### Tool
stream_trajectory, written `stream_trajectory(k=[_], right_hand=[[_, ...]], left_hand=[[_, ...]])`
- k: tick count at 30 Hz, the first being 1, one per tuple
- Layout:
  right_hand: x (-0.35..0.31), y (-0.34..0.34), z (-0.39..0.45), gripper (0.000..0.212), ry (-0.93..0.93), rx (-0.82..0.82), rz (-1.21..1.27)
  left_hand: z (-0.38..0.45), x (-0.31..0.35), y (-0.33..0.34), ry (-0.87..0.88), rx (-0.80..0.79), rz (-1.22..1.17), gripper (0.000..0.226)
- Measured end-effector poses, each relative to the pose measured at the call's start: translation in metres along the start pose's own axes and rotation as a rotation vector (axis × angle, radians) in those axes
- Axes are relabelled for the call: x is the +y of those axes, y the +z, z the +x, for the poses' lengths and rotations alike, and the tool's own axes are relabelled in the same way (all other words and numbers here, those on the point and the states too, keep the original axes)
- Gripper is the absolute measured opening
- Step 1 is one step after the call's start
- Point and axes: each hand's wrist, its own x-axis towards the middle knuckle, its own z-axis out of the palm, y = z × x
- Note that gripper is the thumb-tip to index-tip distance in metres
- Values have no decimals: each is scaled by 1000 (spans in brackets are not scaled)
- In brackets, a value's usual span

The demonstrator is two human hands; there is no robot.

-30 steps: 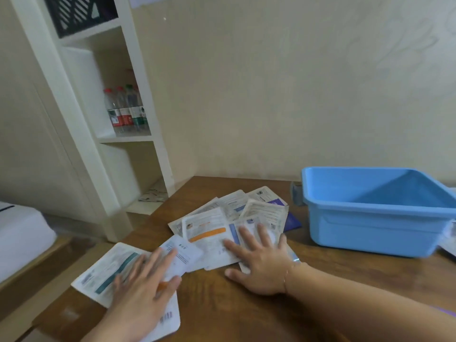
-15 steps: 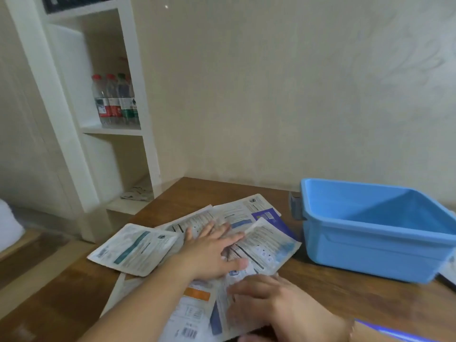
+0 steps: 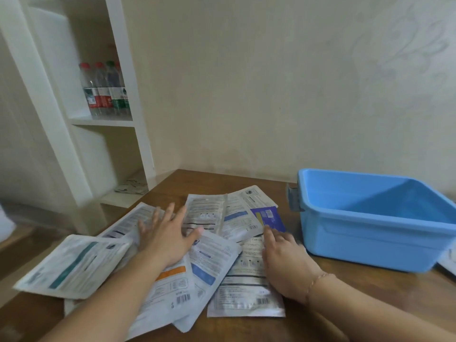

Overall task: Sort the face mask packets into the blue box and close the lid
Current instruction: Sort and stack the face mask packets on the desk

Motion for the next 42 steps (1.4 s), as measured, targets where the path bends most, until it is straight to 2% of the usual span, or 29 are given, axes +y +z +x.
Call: stream_trajectory(k=[2,5,7,11,16,18,20,23,25,26,27,28,30,32,35,38,40,42], right_hand=[[-5,-7,-19,74,-86,-4,-98],[-8,-14,-50,75,-193,15,-133],[-5,-12,-69,71,-221,31,-137],[-1,5,-97,58,-234,157,-78],[-19,34,-119,53,-234,329,-114],[-31,45,-129,46,-319,466,-150],[-37,49,-136,63,-400,530,-69],[-30,28,-142,76,-330,349,-14],[-21,15,-141,94,-254,175,-17],[-17,18,-143,98,-257,150,-41],[-15,25,-149,92,-290,184,-81],[-16,36,-158,78,-337,252,-110],[-26,62,-179,39,-486,495,-81],[-41,72,-197,27,-575,662,-75],[-52,74,-213,16,-569,754,-106],[-52,68,-214,16,-568,766,-101],[-49,56,-218,19,-577,653,-3],[-41,38,-222,18,-501,548,181]], left_hand=[[-9,13,-8,199,40,-40,73],[-32,49,-13,452,-182,-10,77],[-36,65,-5,504,-281,76,88],[-20,68,3,419,-278,51,82],[3,81,-4,248,-224,87,74],[5,91,-5,192,-174,93,71],[1,100,-3,176,-88,92,68],[-21,102,-7,327,35,22,57],[-47,91,-15,515,25,11,49],[-62,83,-18,609,-4,35,47],[-77,73,-22,689,-46,61,47],[-93,61,-24,749,-95,80,46],[-125,38,-28,831,-179,76,49],[-157,20,-31,876,-239,71,61],[-191,-1,-29,894,-270,122,95],[-204,-17,-25,861,-268,46,103],[-208,-26,-24,837,-262,-42,102],[-215,-32,-21,804,-239,-143,96]])
